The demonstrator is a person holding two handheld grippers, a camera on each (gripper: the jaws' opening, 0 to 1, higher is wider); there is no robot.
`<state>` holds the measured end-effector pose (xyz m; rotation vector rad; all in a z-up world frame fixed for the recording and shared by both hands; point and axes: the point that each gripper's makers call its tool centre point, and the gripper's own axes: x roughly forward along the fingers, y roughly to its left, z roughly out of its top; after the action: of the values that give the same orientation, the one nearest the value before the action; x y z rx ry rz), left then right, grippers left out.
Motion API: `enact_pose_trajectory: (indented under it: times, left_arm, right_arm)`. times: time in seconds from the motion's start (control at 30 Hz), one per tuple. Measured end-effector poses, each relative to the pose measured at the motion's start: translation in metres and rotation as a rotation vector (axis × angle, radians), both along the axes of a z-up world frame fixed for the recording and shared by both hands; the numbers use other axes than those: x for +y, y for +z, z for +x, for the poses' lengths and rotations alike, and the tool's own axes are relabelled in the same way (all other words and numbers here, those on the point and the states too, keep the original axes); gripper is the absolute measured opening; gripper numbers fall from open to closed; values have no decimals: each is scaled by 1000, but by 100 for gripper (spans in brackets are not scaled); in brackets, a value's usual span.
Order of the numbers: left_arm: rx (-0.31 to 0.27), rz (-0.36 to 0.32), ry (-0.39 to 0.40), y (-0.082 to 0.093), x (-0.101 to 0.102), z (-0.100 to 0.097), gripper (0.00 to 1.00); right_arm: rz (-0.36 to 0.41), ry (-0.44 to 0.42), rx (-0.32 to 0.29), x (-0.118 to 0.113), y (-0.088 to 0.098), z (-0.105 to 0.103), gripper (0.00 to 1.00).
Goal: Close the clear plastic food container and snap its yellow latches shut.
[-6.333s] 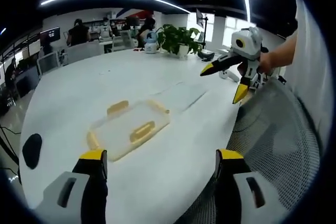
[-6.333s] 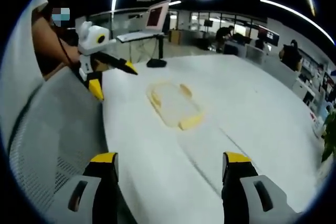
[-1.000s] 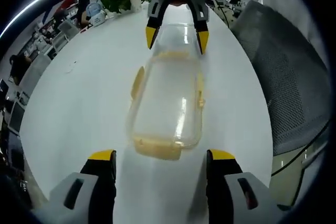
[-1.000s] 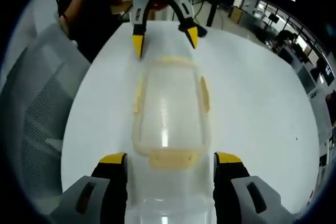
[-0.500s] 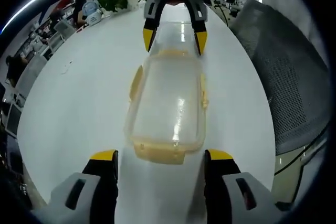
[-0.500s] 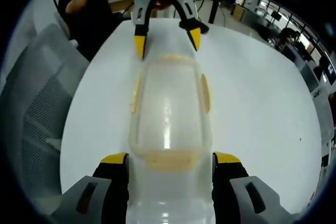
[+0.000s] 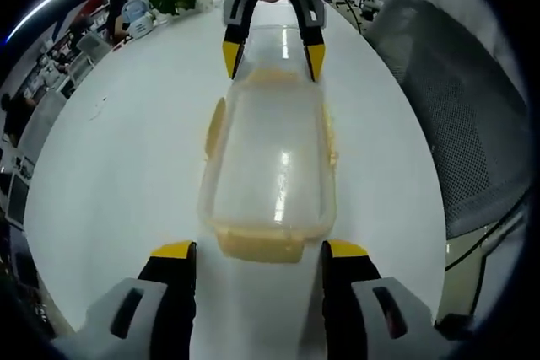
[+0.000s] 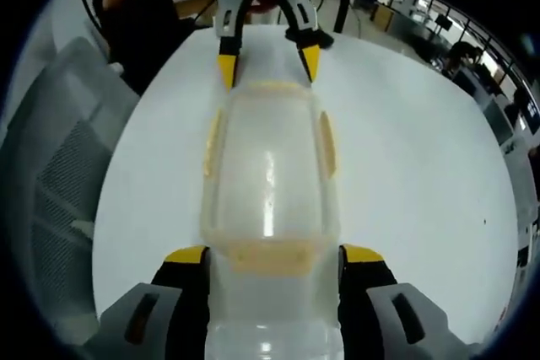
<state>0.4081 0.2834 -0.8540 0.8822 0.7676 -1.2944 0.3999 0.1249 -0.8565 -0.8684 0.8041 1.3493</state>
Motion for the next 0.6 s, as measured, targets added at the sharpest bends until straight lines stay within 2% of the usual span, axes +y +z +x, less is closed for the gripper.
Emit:
enact_pose_trajectory:
  times: [0.43, 0.57, 0.6]
  left_arm:
    - [29, -8, -27, 0, -3, -1, 56]
    - [57, -5, -54, -2, -4, -4, 52]
    - [94, 5, -66, -3, -4, -10, 48]
  right_arm:
    - [-9, 14, 17, 1, -4, -3, 58]
    - [-15, 14, 26, 0, -5, -3, 55]
    - [-15, 14, 30, -1, -5, -3, 54]
